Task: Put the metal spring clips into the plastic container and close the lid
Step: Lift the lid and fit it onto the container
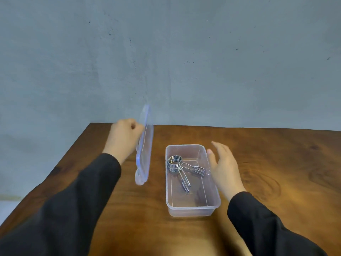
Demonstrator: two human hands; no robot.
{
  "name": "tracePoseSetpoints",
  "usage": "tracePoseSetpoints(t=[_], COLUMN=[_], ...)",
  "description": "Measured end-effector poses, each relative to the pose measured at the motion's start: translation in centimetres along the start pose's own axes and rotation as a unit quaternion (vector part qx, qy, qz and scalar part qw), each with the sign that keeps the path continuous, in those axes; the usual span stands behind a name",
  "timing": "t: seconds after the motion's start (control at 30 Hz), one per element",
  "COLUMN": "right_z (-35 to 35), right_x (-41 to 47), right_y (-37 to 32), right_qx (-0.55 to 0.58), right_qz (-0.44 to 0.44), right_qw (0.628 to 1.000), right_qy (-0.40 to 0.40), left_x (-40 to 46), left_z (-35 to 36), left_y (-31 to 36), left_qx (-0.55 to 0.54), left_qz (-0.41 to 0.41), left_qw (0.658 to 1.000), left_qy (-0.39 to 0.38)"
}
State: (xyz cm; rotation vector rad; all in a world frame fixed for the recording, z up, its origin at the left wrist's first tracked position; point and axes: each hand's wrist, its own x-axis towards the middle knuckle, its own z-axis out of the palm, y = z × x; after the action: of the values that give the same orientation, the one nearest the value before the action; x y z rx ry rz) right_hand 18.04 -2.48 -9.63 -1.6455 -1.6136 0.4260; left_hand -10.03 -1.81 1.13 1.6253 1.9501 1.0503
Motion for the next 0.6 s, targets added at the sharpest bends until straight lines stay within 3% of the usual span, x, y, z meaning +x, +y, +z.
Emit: tracePoseSetpoints(t=[0.07, 0.13, 0.2, 0.27, 0.37, 0.5, 0.6], right_z=[-1.5, -2.8, -3.9, -4.8, -5.5, -5.1, -3.8], right_x=[0.8, 1.4, 1.2, 0.7, 0.6, 1.0, 1.1], right_y=[-1.7, -3.3, -4.1, -3.9, -2.2, -0.4, 0.8], right_qx=[0.080, 0.192, 0.323, 0.373, 0.321, 0.162, 0.120], right_qz=[0.041, 0.094, 0.162, 0.194, 0.176, 0.145, 0.165], right_qw=[0.996, 0.971, 0.908, 0.879, 0.911, 0.963, 0.963], right_qy=[-0.022, -0.110, -0.211, -0.223, -0.188, -0.160, -0.177], left_x=[-1.0, -2.5, -4.0, -4.7, -5.2, -5.3, -5.3], left_z=[-1.3, -0.8, 0.7, 2.6, 4.7, 7.2, 8.7], left_y=[2.1, 3.9, 5.0, 4.7, 2.9, -1.0, -3.0], left_qx=[-0.212, -0.371, -0.456, -0.494, -0.454, -0.263, -0.168], left_qz=[-0.014, -0.033, -0.043, -0.063, -0.128, -0.145, -0.148], left_qw=[0.977, 0.928, 0.888, 0.866, 0.880, 0.945, 0.967], left_qy=[0.005, -0.019, -0.034, -0.036, -0.061, -0.127, -0.120])
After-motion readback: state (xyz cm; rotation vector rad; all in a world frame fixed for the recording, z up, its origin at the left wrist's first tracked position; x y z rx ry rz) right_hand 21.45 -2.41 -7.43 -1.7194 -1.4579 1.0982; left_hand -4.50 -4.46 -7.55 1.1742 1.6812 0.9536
